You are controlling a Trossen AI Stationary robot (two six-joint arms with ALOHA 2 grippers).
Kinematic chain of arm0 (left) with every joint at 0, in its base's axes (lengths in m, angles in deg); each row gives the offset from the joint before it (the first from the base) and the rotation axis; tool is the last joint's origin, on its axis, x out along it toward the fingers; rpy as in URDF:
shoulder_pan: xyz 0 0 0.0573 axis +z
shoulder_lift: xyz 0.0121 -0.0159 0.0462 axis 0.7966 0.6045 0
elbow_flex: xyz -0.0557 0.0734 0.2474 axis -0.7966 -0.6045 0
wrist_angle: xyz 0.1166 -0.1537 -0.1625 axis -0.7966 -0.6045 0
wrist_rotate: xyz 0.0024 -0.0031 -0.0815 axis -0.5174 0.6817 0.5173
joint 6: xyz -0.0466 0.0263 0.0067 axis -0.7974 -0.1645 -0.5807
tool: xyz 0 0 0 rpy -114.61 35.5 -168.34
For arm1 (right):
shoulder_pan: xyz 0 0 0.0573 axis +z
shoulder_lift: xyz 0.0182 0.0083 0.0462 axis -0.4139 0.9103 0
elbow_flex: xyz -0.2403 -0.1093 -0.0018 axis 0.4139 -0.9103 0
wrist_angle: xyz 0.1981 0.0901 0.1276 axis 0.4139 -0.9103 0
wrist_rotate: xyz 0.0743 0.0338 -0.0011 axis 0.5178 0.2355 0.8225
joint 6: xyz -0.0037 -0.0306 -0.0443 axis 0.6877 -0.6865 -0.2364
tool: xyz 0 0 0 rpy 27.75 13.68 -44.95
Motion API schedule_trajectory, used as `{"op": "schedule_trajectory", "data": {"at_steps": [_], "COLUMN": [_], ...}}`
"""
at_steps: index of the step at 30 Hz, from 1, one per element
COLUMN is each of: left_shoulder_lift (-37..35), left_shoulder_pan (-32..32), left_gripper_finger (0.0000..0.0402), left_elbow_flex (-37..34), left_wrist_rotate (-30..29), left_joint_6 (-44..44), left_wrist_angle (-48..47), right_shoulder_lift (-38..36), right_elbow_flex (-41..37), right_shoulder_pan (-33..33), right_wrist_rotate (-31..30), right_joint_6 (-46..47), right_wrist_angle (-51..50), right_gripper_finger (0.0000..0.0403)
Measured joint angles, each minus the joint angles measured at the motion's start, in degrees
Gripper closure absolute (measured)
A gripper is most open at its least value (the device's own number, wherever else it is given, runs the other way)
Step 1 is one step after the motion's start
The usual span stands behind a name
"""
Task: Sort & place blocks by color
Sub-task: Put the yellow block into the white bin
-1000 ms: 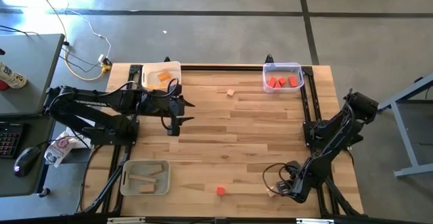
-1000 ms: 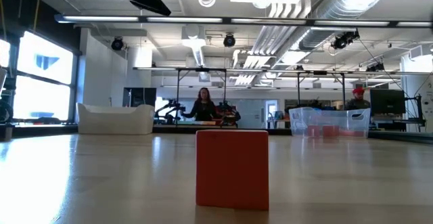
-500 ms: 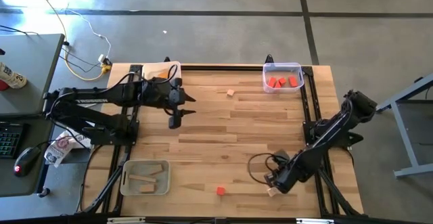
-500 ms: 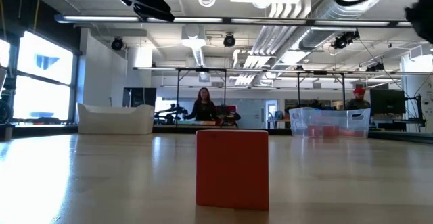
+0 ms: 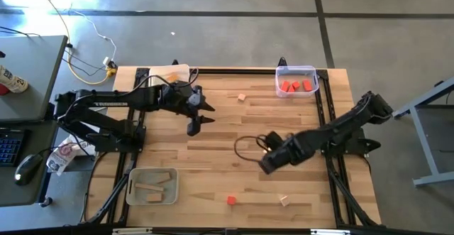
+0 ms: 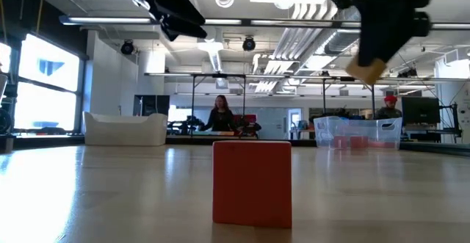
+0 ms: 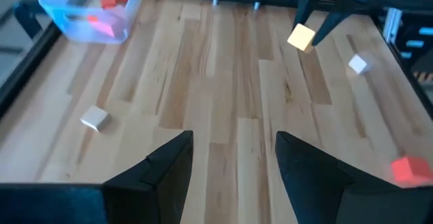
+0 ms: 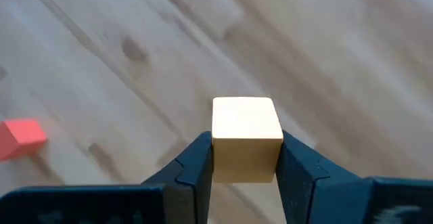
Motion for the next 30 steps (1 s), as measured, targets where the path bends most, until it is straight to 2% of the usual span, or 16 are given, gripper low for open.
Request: {"op": "schedule_trajectory", "data": {"at_steps": [6,11,14,18,24,30], "left_shoulder_lift": [0.9,0.9,0.9,0.9,0.9,0.9], "left_shoulder_pan": [1.6,4.6,6.2,7.8,9.6,9.9], "left_gripper_finger": [0.0206,0.0206,0.0206,0.0206,0.0206,0.0206], "left_elbow_flex": [0.0,0.0,0.0,0.0,0.0,0.0], "left_wrist_rotate": [1.4,12.2,16.8,18.1,23.2,23.4], "left_joint_6": [-6.8,-13.1,-16.7,-21.0,-27.5,-32.8], "left_wrist_angle": [0.1,3.7,7.0,10.6,16.5,20.3], "right_shoulder_lift": [0.0,0.0,0.0,0.0,0.0,0.0], "right_elbow_flex": [3.8,6.9,8.6,10.2,11.8,13.3], "right_shoulder_pan": [-5.9,-9.3,-10.9,-12.8,-15.5,-17.0], "right_wrist_rotate": [-2.5,-6.2,-8.2,-9.9,-10.1,-9.7], "right_joint_6": [-15.1,-28.2,-36.4,-47.5,-64.6,-80.5], "right_wrist_angle": [0.1,2.0,4.0,7.9,16.4,26.8], "right_gripper_finger": [0.0299,0.0299,0.0299,0.0299,0.0299,0.0299]}}
